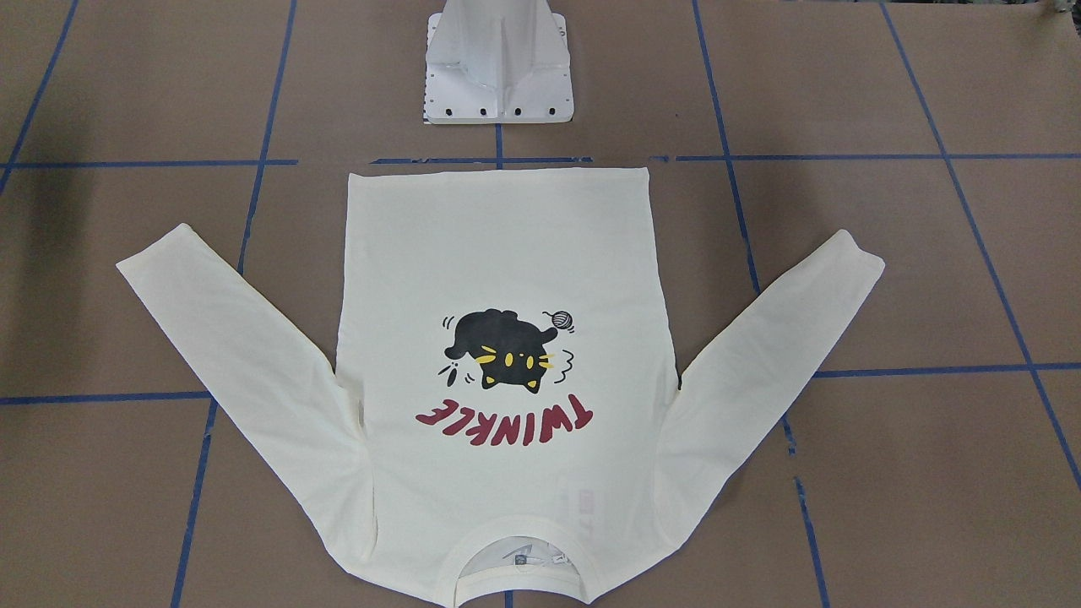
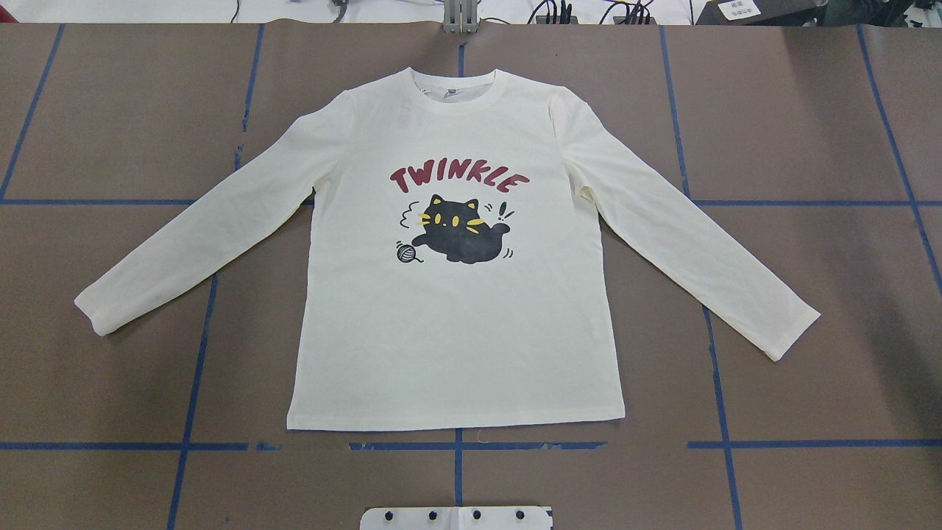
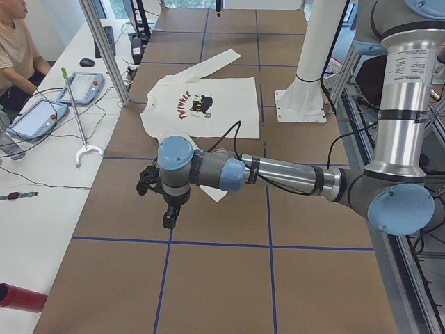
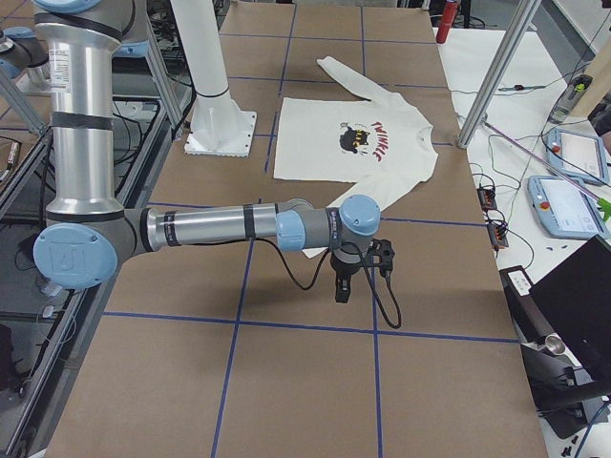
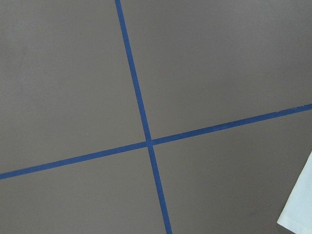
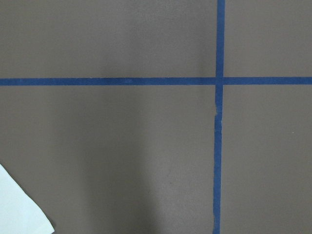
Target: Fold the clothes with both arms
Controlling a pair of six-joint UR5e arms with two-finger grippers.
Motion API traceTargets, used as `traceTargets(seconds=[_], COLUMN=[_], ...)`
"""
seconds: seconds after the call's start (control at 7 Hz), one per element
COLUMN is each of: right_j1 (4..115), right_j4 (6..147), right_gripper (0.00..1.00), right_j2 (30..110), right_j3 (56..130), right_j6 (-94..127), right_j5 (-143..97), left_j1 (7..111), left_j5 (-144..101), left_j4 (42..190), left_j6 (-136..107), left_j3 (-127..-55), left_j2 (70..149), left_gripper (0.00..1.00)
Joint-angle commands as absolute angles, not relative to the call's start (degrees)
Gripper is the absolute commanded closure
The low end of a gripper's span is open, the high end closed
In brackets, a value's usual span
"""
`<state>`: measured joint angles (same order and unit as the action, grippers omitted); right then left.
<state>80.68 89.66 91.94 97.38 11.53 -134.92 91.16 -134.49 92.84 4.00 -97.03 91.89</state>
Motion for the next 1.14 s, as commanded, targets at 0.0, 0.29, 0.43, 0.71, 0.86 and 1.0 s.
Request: traceTargets(seconds=[0.0,0.29,0.43,0.71,0.86,1.0], right_j1=[80.6,80.6,80.6,78.59,76.23,72.98], right_j4=[88.69,86.06,83.61,75.54,75.24,75.15], right_gripper=[0.0,0.0,0.0,0.0,0.0,0.0], right_j2=[92.02,92.02,92.11,92.28,92.2,92.2], right_j3=[96.68,97.03,97.03,96.86,96.86,97.29], right_j6=[11.69,11.87,11.87,13.17,16.49,22.7], right_j5=[-135.0,-135.26,-135.44,-134.92,-133.69,-132.9], left_j1=[92.28,93.95,93.78,93.87,93.87,93.78], left_j5=[-134.56,-127.22,-126.74,-128.48,-129.11,-129.29], left_j4=[93.16,93.25,92.99,93.16,93.34,93.77], left_j6=[3.61,3.43,1.25,-1.14,-1.14,-1.14], left_j3=[-96.77,-98.0,-97.13,-97.9,-97.56,-97.99], left_j2=[90.89,91.06,91.05,90.97,90.97,90.97], left_gripper=[0.0,0.0,0.0,0.0,0.0,0.0])
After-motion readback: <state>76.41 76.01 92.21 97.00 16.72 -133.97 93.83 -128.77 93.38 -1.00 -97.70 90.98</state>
